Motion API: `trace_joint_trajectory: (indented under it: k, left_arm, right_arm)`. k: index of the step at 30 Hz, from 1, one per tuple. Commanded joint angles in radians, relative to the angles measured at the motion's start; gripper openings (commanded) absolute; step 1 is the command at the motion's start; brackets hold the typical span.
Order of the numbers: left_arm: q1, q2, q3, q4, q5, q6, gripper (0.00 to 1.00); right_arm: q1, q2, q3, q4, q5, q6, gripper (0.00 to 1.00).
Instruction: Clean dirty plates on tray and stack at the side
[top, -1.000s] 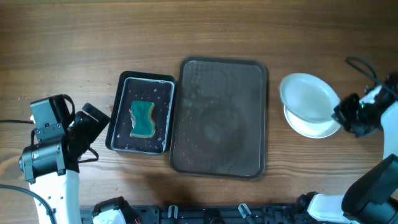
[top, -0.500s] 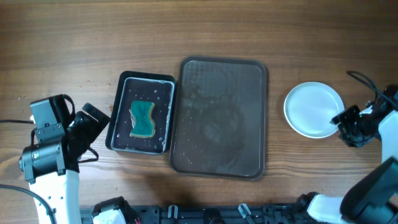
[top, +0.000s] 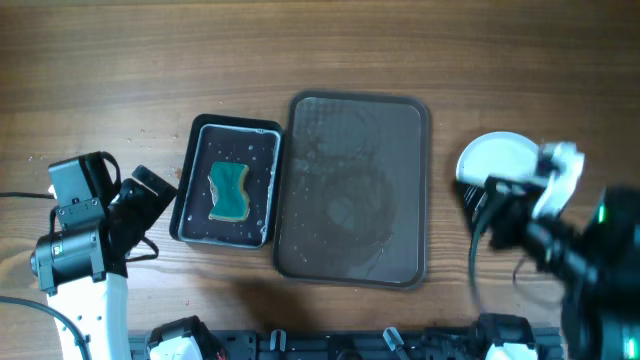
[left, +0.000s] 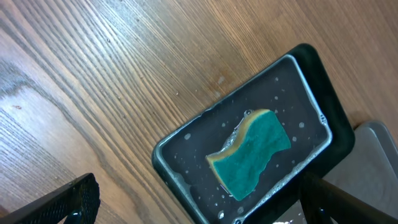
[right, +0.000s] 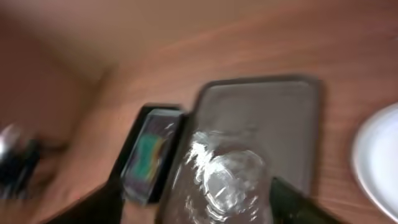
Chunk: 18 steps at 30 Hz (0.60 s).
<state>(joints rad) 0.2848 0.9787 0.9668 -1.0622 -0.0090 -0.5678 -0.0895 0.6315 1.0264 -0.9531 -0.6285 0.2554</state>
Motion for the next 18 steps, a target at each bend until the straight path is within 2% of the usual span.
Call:
trace_joint_trajectory:
  k: [1,4,10,12,14,18]
  left_arm:
    - [0.010,-0.007,0.010,0.001,0.001,-0.017,1.00]
    - [0.010,-0.007,0.010,0.001,0.001,-0.017,1.00]
    - [0.010,-0.007,0.010,0.001,0.001,-0.017,1.00]
    - [0.010,-0.007,0.010,0.001,0.001,-0.017,1.00]
    - [0.010,-0.007,0.010,0.001,0.001,-0.017,1.00]
    - [0.010,-0.007,0.010,0.001,0.001,-0.017,1.00]
  right_arm:
    - [0.053,-0.087,0.010,-0.054,-0.042,-0.019,1.00]
    - [0.053,-0.124,0.010,-0.121,-0.041,0.022,1.00]
    - [0.053,-0.124,0.008,-0.145,0.003,-0.006,0.99]
    - [0.053,-0.124,0.008,-0.142,0.101,-0.083,1.00]
    - [0.053,-0.125,0.006,-0.124,0.109,-0.192,1.00]
    - [0.080,-0.183,-0.063,0.051,0.112,-0.448,1.00]
